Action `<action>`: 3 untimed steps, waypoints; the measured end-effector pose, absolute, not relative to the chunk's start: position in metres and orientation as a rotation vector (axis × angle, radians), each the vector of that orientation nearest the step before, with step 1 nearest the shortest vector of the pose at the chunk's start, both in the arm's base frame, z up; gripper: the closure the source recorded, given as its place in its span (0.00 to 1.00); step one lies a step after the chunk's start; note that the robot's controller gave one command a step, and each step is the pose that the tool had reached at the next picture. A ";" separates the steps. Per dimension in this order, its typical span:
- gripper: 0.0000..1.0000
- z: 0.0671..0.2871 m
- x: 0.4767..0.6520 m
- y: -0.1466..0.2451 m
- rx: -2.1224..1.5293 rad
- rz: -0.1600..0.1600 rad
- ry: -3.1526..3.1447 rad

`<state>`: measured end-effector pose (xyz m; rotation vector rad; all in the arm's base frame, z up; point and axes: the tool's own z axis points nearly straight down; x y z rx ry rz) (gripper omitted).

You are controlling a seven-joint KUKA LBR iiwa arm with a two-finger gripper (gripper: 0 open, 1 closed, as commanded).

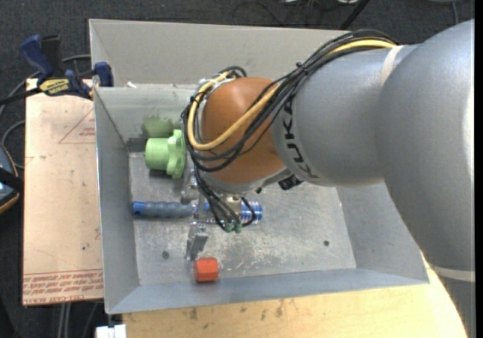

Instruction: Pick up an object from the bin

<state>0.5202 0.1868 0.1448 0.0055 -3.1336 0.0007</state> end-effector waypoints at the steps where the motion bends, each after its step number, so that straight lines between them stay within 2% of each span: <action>1: 0.00 0.072 0.559 0.145 -0.070 -0.010 -3.144; 2: 1.00 0.076 0.560 0.147 -0.062 -0.012 -3.149; 3: 1.00 0.201 0.561 0.137 -0.106 -0.004 -3.148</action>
Offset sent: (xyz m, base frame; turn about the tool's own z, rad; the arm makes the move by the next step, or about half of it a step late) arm 0.0359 -0.0434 -0.0748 0.0429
